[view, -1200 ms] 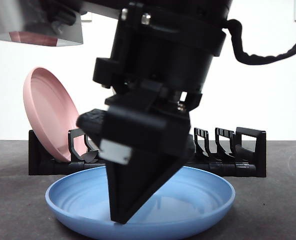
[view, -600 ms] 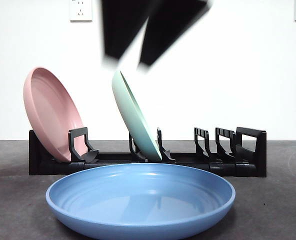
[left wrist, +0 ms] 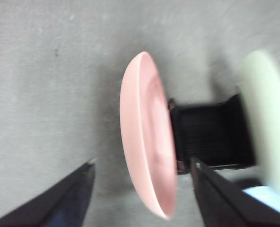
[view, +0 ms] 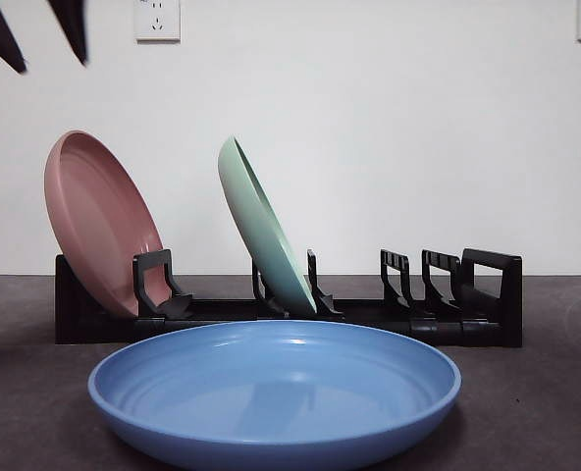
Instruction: Place the plate
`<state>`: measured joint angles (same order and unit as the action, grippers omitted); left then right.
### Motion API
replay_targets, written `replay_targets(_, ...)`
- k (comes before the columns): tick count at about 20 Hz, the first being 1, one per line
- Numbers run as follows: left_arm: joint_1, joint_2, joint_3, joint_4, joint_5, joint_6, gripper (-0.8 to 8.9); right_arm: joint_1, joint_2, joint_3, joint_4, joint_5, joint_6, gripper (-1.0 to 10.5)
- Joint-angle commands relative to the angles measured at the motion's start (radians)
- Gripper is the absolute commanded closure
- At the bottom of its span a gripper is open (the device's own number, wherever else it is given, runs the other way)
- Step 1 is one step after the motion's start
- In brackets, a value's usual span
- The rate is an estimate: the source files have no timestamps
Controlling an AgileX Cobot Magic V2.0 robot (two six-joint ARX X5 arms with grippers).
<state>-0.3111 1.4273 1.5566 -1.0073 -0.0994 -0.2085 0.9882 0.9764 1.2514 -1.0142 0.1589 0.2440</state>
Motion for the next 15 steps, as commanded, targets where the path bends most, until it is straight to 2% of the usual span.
replay_targets(1, -0.041, 0.119, 0.08, -0.027, -0.116, 0.029, 4.68, 0.009, -0.006, 0.019, 0.0, 0.026, 0.026, 6.2)
replay_targets(4, -0.064, 0.208, 0.101, -0.023, -0.227, 0.035, 4.69, 0.009, -0.013, 0.019, -0.012, 0.026, 0.037, 6.2)
replay_targets(10, -0.065, 0.267, 0.101, -0.018, -0.245, 0.035, 4.8, 0.009, -0.013, 0.019, -0.029, 0.056, 0.037, 6.2)
replay_targets(14, -0.065, 0.266, 0.101, -0.017, -0.245, 0.035, 6.65, 0.009, -0.012, 0.019, -0.036, 0.085, 0.037, 6.2)
replay_targets(15, -0.065, 0.266, 0.101, -0.017, -0.245, 0.035, 6.8, 0.009, -0.012, 0.019, -0.037, 0.085, 0.037, 6.2)
